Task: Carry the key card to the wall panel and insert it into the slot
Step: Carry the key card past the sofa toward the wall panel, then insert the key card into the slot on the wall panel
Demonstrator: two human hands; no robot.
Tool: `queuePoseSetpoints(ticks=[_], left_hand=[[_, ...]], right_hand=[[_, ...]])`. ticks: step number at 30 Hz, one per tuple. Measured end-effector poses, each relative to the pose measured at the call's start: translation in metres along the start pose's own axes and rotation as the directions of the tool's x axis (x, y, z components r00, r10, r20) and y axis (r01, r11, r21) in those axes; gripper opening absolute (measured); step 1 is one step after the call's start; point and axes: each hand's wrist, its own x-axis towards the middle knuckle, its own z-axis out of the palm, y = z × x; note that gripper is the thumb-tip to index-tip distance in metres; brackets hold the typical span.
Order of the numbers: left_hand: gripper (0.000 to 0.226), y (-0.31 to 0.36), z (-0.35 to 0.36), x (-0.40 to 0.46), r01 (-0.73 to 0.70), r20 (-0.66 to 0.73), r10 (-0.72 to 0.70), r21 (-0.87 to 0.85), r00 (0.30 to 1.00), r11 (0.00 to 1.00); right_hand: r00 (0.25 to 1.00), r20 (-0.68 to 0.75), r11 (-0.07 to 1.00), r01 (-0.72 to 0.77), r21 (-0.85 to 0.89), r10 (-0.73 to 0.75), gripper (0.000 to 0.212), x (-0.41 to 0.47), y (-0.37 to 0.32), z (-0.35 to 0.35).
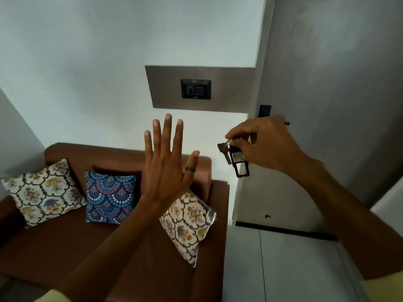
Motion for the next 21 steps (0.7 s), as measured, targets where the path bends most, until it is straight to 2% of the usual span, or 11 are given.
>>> queuePoseSetpoints(ticks=[5,10,18,21], left_hand=[[0.08,0.029,0.027,0.015,0.084,-0.01,-0.084,0.07,0.996,0.994],[0.079,0.03,0.061,0.031,0.121,0.018,-0.125,0.134,0.992,0.984],[0.077,-0.015,0.153,0.071,0.208,-0.004,-0.21,0.175,0.978,0.962],[0.077,-0.04,0.188,0.095,0.262,-0.014,-0.264,0.173,0.964,0.949]], right_hand=[[0.998,0.034,0.993,0.044,0.105,-0.048,0.015,0.035,0.052,-0.009],[0.993,0.069,0.984,0.085,0.158,-0.097,0.015,0.083,0.091,0.002],[0.978,0.139,0.979,0.132,0.154,-0.154,0.02,0.184,0.152,0.073],[0.961,0.208,0.982,0.166,0.091,-0.181,0.023,0.226,0.168,0.097]])
